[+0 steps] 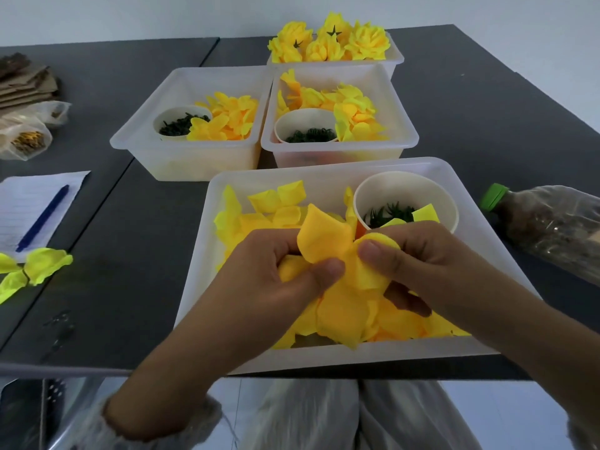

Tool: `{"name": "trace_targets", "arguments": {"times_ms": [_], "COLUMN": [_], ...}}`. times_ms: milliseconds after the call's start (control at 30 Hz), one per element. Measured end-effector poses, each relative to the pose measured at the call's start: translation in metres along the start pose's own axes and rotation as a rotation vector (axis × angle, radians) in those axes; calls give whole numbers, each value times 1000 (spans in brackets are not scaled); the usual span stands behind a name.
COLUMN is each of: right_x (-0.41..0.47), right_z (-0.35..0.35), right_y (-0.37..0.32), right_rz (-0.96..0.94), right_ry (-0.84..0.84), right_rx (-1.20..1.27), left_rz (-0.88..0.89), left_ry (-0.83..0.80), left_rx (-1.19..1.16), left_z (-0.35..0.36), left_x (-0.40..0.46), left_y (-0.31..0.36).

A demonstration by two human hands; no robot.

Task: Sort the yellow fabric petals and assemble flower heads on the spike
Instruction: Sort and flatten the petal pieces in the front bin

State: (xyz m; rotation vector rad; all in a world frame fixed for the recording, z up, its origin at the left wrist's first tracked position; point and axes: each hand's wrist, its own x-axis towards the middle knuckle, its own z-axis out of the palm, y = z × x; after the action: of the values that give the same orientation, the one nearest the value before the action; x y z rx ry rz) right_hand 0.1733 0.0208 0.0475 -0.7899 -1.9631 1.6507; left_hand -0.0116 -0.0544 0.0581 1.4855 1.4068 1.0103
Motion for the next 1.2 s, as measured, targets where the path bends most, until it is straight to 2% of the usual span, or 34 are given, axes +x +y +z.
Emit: {"name": "trace_targets", "arguments": {"times_ms": [67, 133, 200, 300, 367, 433, 500, 600, 633, 700, 767, 800, 867, 1000, 1133, 1200], "right_x": [-3, -5, -6, -5, -5, -6, -7, -5, -4, -2, 1, 2, 2, 0, -2, -3], "right_z": [-6, -12, -12, -5, 0, 3, 3, 4, 4, 7, 8, 6, -2, -7, -6, -3], "right_y": [0, -5, -10, -18, -21, -22, -21, -20, -19, -21, -24, -24, -23, -32, -33, -34], "right_rz": [45, 57, 54, -18, -59, -150, -338, -621, -651, -526, -219, -75, 97, 117, 61, 27], "right_ry": [-131, -173, -96, 101, 195, 261, 332, 312, 293, 304, 289, 218, 63, -48, -1, 57], "right_rx": [-43, -54, -37, -179, -373, -725, -1110, -1323, -1314, -1160, -810, -603, -291, -207, -172, -151], "left_rz": [-44, -75, -87, -76, -51, -51, -53, -56, -46, 4, 80, 117, 160, 184, 189, 133], "left_ry": [-53, -107, -144, -120, -66, -25, 16, 88, 112, 162, 187, 185, 175, 106, 32, -74], "left_rx": [36, 65, 91, 121, 174, 213, 292, 427, 448, 480, 515, 543, 599, 600, 467, 338], "left_z": [-6, -15, -19, -17, -14, -11, -10, -8, -7, -5, -4, -4, -3, -3, -8, -10], "left_x": [3, 7, 10, 14, 15, 14, 11, 8, 7, 4, 2, 1, 2, 1, 4, 7], "left_y": [0, 0, 4, 11, 15, 16, 17, 20, 21, 24, 28, 29, 29, 27, 26, 27]}}
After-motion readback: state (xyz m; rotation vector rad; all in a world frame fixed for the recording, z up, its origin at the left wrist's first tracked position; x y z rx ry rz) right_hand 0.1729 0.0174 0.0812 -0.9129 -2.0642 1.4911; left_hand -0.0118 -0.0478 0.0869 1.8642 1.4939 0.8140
